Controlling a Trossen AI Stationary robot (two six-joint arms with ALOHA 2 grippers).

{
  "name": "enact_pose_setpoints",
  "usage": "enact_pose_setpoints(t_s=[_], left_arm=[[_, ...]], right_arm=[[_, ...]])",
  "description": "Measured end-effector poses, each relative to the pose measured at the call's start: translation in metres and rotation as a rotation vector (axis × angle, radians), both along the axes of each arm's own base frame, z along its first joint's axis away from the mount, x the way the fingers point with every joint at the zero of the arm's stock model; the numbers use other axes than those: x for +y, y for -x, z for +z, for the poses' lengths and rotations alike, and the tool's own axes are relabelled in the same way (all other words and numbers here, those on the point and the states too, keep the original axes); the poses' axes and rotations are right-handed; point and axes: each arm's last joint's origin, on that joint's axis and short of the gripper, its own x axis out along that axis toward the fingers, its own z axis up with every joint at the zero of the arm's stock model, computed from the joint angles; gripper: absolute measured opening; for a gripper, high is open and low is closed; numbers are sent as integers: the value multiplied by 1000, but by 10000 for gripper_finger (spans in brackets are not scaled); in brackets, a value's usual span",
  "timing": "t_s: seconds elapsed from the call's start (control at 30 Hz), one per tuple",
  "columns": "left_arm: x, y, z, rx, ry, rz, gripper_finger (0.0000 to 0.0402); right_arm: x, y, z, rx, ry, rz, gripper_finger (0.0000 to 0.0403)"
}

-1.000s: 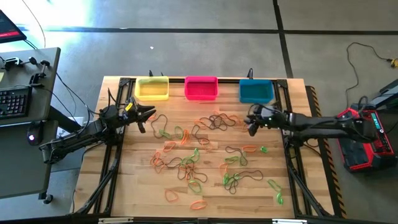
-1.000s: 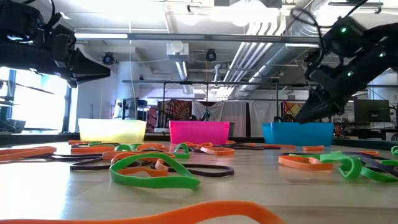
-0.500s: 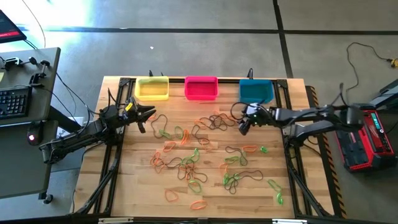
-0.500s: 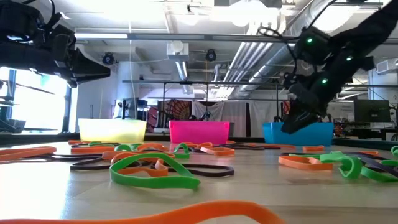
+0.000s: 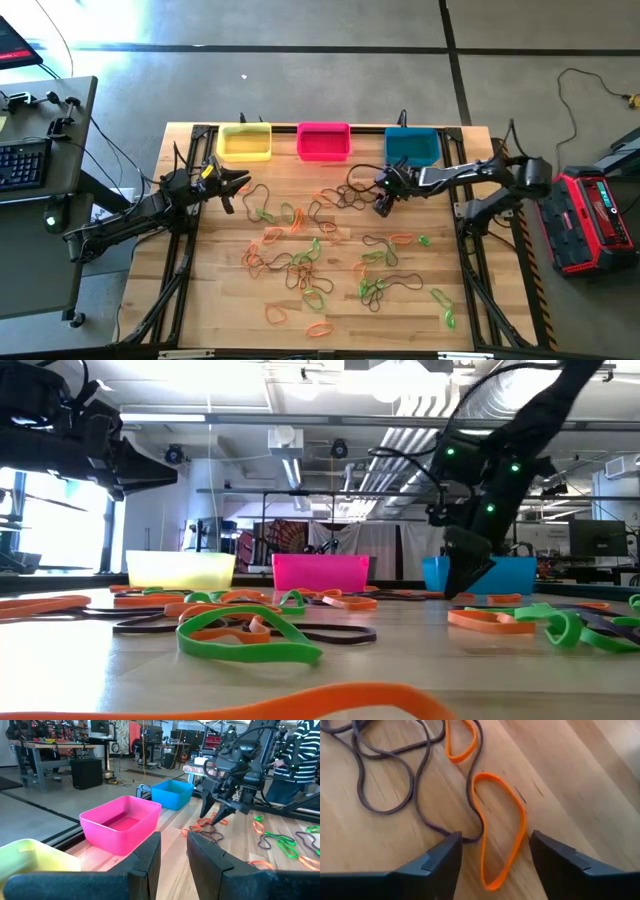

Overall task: Sort rubber bands into baskets
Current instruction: Put the orange rubber band into the pink bin

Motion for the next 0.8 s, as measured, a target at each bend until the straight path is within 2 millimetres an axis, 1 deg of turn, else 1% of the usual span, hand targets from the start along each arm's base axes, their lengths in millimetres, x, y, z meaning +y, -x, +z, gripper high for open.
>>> enact_pose_setpoints(t_s=[0.1,0.3,0.33,0.4,0.47,0.57,0.63,0.7,0.8], left_arm=[[0,0,0,0,0,0,85],[0,0,0,0,0,0,85],[0,0,0,0,0,0,85],[0,0,0,0,0,0,85],[0,0,0,0,0,0,85],[0,0,0,0,0,0,85],[0,0,0,0,0,0,85],[0,0,0,0,0,0,85],[0,0,0,0,0,0,85]], right_arm=[[-7,-7,7,43,-5,-15,167],[-19,-26,37,38,23,11,39],[-20,-28,42,37,34,11,22],[-20,-35,52,29,66,34,6],[-18,-37,56,44,72,65,11],[-15,-33,59,75,-65,19,34],[-14,-29,63,120,-113,4,56],[-13,-24,62,173,-132,5,81],[-14,-23,62,162,-171,-9,118]])
